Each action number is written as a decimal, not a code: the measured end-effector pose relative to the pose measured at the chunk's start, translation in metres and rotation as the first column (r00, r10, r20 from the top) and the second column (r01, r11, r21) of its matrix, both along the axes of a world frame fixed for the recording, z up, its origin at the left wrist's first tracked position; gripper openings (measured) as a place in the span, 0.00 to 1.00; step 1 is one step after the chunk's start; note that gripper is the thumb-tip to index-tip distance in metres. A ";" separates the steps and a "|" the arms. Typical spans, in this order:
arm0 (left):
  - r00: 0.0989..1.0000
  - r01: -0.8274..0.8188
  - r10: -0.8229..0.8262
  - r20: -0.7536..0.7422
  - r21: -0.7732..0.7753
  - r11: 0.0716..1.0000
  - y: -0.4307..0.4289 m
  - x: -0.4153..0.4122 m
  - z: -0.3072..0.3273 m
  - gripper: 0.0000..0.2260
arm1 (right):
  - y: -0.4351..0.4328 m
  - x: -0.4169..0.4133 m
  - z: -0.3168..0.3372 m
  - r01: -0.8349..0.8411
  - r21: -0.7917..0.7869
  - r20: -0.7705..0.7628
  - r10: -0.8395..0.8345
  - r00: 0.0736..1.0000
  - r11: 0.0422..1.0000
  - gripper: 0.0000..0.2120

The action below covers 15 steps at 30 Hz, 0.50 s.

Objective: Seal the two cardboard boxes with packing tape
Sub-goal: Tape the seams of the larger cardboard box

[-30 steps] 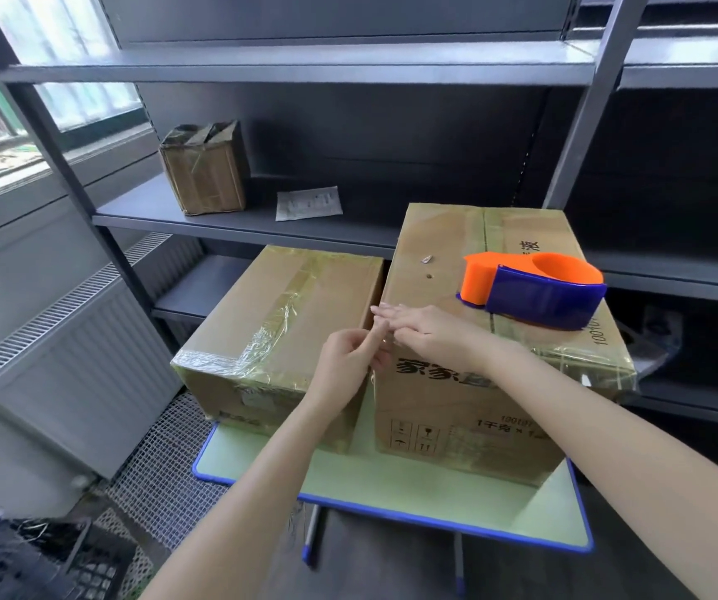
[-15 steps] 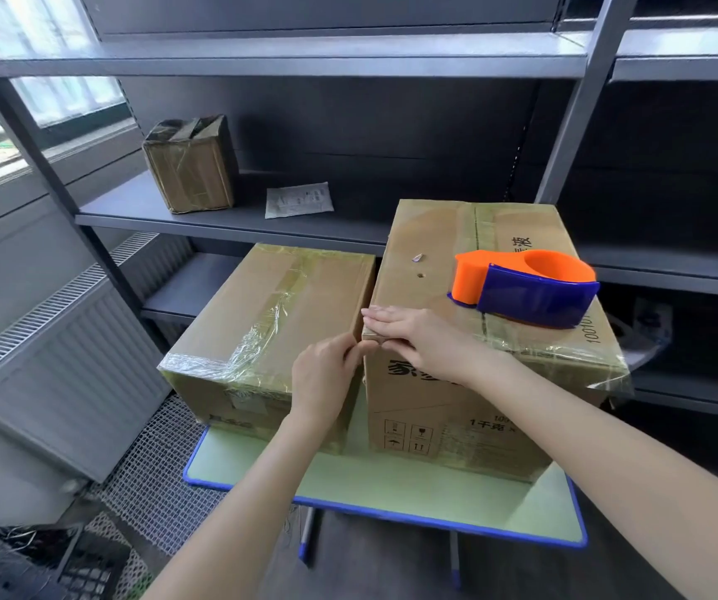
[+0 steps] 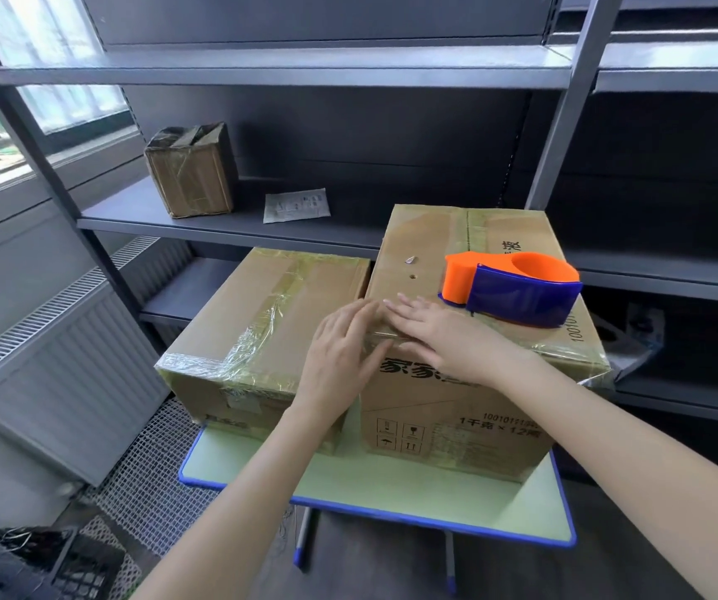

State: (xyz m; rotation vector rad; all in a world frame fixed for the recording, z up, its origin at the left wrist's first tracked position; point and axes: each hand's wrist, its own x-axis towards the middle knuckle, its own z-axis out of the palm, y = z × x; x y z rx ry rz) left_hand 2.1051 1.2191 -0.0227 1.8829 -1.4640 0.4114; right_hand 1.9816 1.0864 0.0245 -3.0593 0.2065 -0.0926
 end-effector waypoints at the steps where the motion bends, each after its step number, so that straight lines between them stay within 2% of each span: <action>1: 0.999 0.040 -0.040 0.021 0.019 0.999 -0.004 -0.003 0.001 0.21 | -0.004 -0.005 0.001 -0.008 -0.026 -0.014 0.008 1.000 1.000 0.27; 5: 0.990 0.099 -0.101 0.099 0.028 0.995 -0.015 -0.011 -0.004 0.19 | -0.012 -0.020 0.000 0.028 -0.028 -0.052 -0.029 0.998 0.999 0.26; 8: 0.994 0.072 -0.069 0.088 -0.035 0.997 -0.017 -0.010 -0.008 0.17 | -0.010 -0.021 -0.004 0.038 0.001 0.007 -0.038 0.999 0.999 0.25; 12: 0.995 0.079 -0.078 0.064 -0.015 0.997 -0.018 -0.013 -0.006 0.17 | -0.011 -0.021 -0.007 0.033 -0.030 0.015 -0.033 0.999 0.999 0.26; 15: 0.998 0.015 -0.016 0.067 0.014 1.000 -0.016 -0.021 -0.005 0.20 | -0.019 -0.030 -0.001 0.045 0.070 -0.028 -0.043 0.999 0.997 0.30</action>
